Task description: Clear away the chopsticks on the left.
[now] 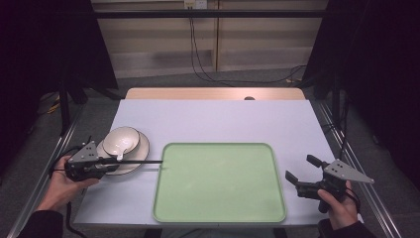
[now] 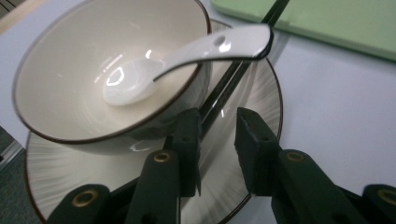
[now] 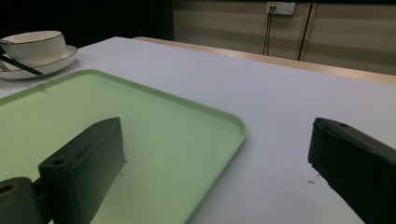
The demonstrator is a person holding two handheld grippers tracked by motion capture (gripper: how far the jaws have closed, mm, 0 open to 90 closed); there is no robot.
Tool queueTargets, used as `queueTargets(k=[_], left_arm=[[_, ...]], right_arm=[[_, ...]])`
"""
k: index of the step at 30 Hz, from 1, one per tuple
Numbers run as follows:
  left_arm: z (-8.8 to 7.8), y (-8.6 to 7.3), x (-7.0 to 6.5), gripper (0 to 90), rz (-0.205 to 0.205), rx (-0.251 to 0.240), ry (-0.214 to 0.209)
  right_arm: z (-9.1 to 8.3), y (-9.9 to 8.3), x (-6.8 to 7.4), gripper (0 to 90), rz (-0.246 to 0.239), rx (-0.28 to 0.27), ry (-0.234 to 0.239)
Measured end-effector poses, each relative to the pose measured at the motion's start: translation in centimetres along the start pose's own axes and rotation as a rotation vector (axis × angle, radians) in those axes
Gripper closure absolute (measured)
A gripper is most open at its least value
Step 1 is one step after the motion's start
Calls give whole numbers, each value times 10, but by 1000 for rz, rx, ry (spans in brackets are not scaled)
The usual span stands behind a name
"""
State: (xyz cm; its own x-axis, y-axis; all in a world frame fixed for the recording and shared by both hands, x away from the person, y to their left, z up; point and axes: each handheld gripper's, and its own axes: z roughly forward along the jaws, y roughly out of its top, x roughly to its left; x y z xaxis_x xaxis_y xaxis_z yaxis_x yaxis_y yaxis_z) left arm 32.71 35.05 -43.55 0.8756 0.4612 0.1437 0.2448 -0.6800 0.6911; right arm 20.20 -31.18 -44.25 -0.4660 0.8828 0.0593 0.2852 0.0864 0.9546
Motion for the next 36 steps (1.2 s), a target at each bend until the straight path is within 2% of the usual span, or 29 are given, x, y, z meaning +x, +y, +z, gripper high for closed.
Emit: queueTargets(k=[1,6,7,11,17,20,22,23,25,26,30,34,36], left_arm=[[-2,0,0,708,-1,-15,7],[-3,-3,3,669,22,20,22],[-2,-5,2,662,14,13,32],[0,-10,2,634,30,13,52],[2,-7,2,681,45,17,37],[4,-4,0,700,78,46,14],[7,-2,-1,708,82,57,-4],[8,-1,-1,710,81,62,4],[10,0,-2,719,81,65,-17],[11,0,-1,737,93,67,-26],[13,2,-1,756,96,90,-26],[13,3,1,847,97,86,-59],[13,3,0,858,99,88,-68]], right_arm=[[0,0,0,33,0,0,0],[0,0,0,34,3,0,5],[0,0,0,34,1,0,4],[0,0,0,34,3,1,5],[0,0,0,34,4,2,2],[0,0,0,33,6,3,1],[0,0,-1,33,7,1,-1],[0,0,-1,32,-2,3,-5],[0,0,-1,32,9,7,-9],[0,0,-1,31,14,8,-10],[0,0,-1,31,10,8,-7],[1,0,0,30,3,15,-11],[1,0,0,30,3,14,-14]])
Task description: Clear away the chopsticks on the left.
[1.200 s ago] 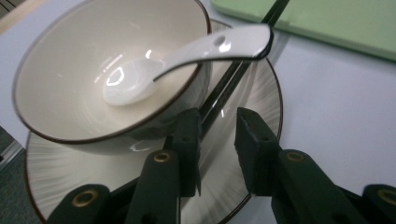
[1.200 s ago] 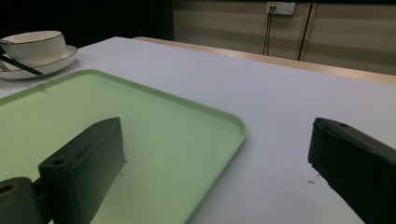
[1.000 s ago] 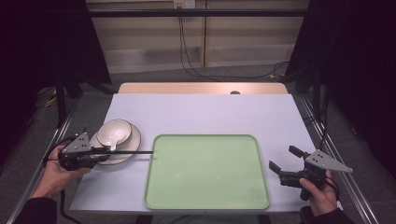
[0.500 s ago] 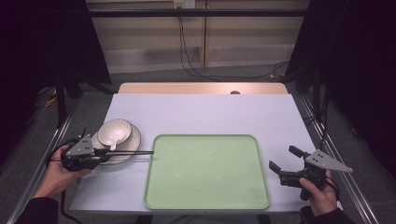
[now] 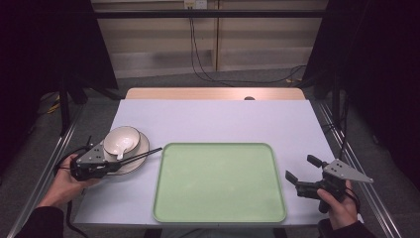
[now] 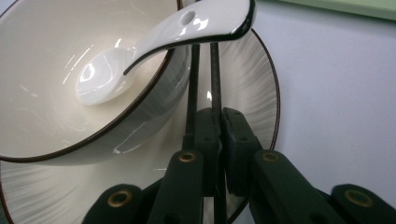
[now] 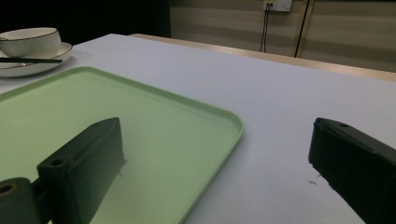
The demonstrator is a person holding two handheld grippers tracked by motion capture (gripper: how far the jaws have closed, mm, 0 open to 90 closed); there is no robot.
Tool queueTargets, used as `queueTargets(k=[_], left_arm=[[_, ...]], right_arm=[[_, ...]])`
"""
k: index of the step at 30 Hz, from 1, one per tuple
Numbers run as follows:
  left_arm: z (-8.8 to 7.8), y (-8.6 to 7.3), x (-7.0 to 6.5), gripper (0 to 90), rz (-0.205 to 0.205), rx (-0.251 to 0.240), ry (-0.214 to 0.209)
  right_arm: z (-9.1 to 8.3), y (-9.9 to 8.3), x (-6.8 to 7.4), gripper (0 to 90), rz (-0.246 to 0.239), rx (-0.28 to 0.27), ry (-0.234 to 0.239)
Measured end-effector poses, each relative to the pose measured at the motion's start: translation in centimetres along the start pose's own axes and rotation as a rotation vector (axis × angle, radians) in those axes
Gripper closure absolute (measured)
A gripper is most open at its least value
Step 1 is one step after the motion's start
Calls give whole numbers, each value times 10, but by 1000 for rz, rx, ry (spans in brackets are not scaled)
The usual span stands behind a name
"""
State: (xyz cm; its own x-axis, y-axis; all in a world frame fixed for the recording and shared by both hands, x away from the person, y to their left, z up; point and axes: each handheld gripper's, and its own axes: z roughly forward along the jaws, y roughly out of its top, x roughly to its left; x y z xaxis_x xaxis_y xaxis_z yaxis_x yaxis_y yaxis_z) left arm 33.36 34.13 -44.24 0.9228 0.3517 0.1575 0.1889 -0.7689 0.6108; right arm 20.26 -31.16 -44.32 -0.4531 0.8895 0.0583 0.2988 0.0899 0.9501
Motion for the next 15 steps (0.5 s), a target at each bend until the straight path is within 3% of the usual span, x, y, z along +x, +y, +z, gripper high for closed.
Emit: queueTargets(k=[2,3,10,15], left_arm=[[0,0,0,860,-3,-8,-3],[-1,0,0,860,-2,0,-25],[-7,2,-3,862,-84,-43,-14],[-14,7,-9,862,-116,-78,-12]], right_arm=[[0,0,0,30,3,-1,0],[0,0,0,30,3,-1,0],[0,0,0,30,7,-5,-3],[0,0,0,30,2,-7,4]])
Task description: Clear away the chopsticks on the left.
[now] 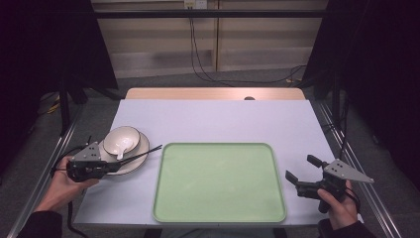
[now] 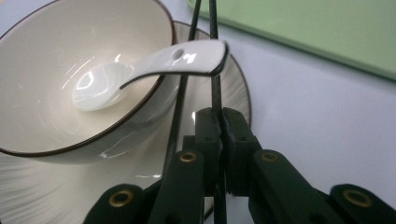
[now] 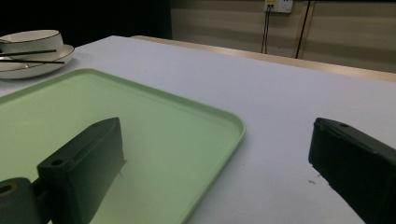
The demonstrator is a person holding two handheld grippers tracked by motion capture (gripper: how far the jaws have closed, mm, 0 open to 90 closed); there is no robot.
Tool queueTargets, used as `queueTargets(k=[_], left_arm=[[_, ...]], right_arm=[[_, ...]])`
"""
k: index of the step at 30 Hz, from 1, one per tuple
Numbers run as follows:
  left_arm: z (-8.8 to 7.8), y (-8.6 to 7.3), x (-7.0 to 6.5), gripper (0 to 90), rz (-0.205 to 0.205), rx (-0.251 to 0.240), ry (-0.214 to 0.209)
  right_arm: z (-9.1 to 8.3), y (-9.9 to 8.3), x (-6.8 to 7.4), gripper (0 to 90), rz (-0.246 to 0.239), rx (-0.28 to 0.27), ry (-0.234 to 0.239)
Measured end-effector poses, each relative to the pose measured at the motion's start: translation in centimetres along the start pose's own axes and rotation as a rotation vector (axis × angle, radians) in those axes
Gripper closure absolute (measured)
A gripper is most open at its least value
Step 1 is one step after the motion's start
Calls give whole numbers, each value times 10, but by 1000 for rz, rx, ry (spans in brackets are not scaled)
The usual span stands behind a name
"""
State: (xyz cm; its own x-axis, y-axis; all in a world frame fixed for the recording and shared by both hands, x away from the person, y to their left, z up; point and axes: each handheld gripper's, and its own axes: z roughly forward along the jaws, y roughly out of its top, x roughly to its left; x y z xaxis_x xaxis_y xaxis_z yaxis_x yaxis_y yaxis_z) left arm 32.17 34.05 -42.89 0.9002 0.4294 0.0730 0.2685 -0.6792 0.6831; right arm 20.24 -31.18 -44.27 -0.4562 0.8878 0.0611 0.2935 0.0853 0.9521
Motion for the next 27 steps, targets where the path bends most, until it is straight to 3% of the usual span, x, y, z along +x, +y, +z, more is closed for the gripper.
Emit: queueTargets(k=[9,17,19,22,27], left_arm=[[-12,5,-15,862,-109,-55,34],[-21,10,-33,861,-211,-125,22],[-25,13,-39,861,-237,-121,45],[-28,16,-48,861,-265,-134,46],[-27,19,-65,861,-275,-139,27]], right_arm=[[-1,1,2,22,-11,-14,17],[-1,3,4,3,-22,-41,37],[-1,4,4,1,-13,-48,40],[-2,4,4,0,-22,-66,32],[-1,4,4,0,-15,-67,33]])
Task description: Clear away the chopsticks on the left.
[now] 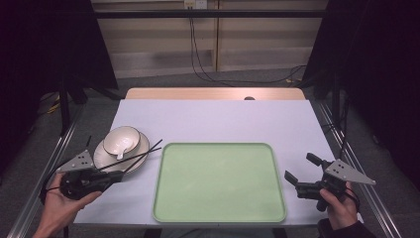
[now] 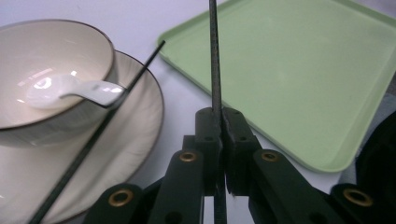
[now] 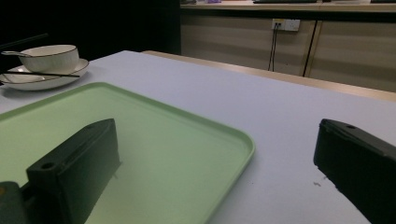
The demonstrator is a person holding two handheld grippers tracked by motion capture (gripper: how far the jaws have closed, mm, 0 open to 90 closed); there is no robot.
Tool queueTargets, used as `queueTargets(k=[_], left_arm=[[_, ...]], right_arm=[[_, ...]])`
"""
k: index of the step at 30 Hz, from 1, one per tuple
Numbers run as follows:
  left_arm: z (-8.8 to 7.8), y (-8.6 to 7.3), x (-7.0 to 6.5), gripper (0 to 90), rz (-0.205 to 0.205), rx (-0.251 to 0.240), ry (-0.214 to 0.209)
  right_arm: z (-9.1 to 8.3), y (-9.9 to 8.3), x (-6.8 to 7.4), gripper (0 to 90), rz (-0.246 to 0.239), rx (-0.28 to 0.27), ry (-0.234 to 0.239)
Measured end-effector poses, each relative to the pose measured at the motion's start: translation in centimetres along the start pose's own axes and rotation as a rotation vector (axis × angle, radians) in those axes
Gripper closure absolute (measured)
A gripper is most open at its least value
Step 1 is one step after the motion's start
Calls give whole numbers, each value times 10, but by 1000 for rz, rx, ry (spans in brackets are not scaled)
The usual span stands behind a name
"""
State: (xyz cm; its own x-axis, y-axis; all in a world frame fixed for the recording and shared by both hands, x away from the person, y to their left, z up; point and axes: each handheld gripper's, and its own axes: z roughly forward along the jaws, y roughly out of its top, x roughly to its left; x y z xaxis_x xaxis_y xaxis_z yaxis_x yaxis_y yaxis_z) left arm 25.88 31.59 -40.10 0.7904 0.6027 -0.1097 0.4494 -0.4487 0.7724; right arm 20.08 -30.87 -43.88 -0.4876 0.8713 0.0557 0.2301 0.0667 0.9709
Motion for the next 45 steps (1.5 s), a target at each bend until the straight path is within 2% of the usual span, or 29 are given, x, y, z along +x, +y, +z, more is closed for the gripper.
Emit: queueTargets(k=[2,4,5,9,12,13,14,16,18,21,23,24,27,31,37,39,41,45], left_arm=[[2,-1,-7,861,-17,4,-8],[4,-2,-13,862,-52,6,-9],[5,-2,-16,862,-54,10,-6],[12,-1,-27,860,-93,11,28],[16,0,-35,861,-122,-13,47],[18,1,-39,861,-132,-13,72],[21,2,-43,861,-144,-8,76],[25,5,-51,861,-169,-8,110],[27,9,-59,861,-179,-10,116],[33,14,-65,861,-224,-20,128],[39,15,-66,860,-239,-18,123],[43,16,-67,860,-280,-26,140],[53,16,-64,861,-325,-10,152],[64,19,-60,862,-351,19,150],[79,27,-58,862,-386,63,191],[84,31,-59,862,-397,70,208],[90,32,-60,862,-426,66,213],[102,33,-66,862,-435,94,222]], right_arm=[[0,0,0,0,-4,-3,1],[0,0,1,0,-5,-3,7],[0,0,1,0,-7,-4,3],[1,0,1,1,-12,-10,-3],[1,0,2,1,-16,-8,3],[2,-1,2,2,-21,-12,0],[2,-1,2,2,-24,-13,0],[2,-1,2,2,-22,-15,3],[2,-1,1,2,-26,-16,-2],[2,-1,2,5,-25,-13,3],[2,-1,2,5,-32,-13,5],[3,-1,3,5,-30,-16,4],[2,-1,3,5,-31,-16,4],[3,-1,3,6,-31,-15,8],[3,-1,3,6,-30,-11,8],[3,-1,3,7,-28,-11,9],[3,-1,3,7,-29,-14,8],[3,-1,3,7,-29,-16,6]])
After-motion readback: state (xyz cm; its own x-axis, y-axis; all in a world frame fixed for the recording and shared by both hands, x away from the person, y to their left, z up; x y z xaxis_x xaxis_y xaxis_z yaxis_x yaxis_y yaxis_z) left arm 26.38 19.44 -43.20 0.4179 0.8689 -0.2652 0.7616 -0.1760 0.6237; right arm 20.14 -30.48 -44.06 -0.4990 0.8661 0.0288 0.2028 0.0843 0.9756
